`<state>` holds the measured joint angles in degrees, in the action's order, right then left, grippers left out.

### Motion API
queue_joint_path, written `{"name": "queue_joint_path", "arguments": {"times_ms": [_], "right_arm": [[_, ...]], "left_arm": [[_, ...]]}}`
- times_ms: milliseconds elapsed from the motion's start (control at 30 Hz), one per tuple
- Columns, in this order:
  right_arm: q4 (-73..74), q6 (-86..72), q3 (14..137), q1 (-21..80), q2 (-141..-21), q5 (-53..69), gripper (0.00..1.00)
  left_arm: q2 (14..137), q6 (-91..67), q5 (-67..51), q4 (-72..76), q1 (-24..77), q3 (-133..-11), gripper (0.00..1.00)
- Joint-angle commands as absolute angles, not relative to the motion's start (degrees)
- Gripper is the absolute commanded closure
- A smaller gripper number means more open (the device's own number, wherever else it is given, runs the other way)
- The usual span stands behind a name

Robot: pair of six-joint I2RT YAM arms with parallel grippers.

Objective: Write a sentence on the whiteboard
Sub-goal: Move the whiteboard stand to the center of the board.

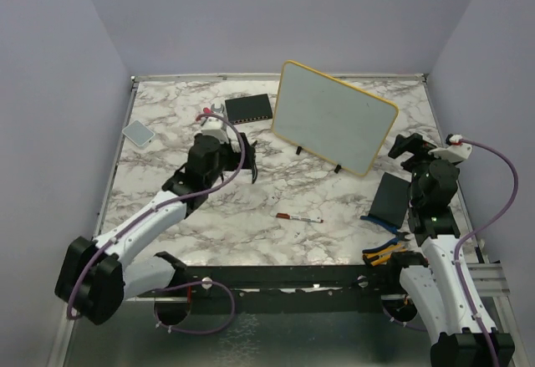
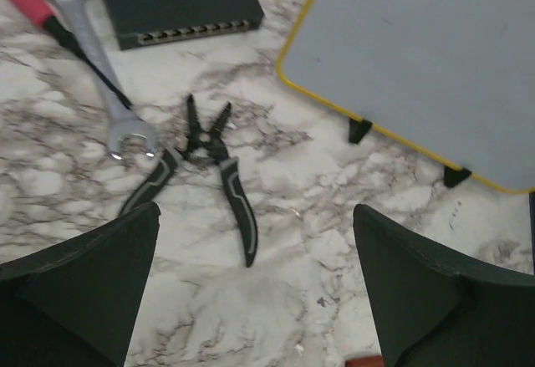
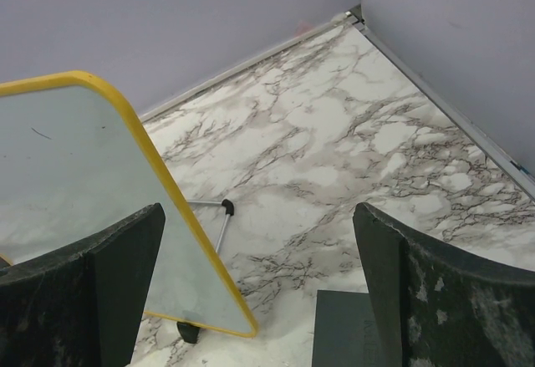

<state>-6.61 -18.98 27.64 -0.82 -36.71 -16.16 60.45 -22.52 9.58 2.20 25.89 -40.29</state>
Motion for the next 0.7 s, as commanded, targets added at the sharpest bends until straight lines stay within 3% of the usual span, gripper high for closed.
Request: {"name": "queue_joint_path", "arguments": {"times_ms": [0,267,667], "right_arm": [[-6.78,-18.87,27.0,-1.02,-35.68,-15.25,0.02],[-5.68,-18.92,26.49,-1.05,-33.12,-16.32,0.02],[-5.72,-19.46,26.35,-1.05,-31.95,-17.54,0.02]], "left_arm": [[70.08,-26.45,7.88,16.62,34.22,-38.53,0.01],[87.51,-22.34,4.86,32.05,39.31,-42.25,0.08],[107.84,-15.14,2.07,37.7,40.81,-51.44,0.21]]}}
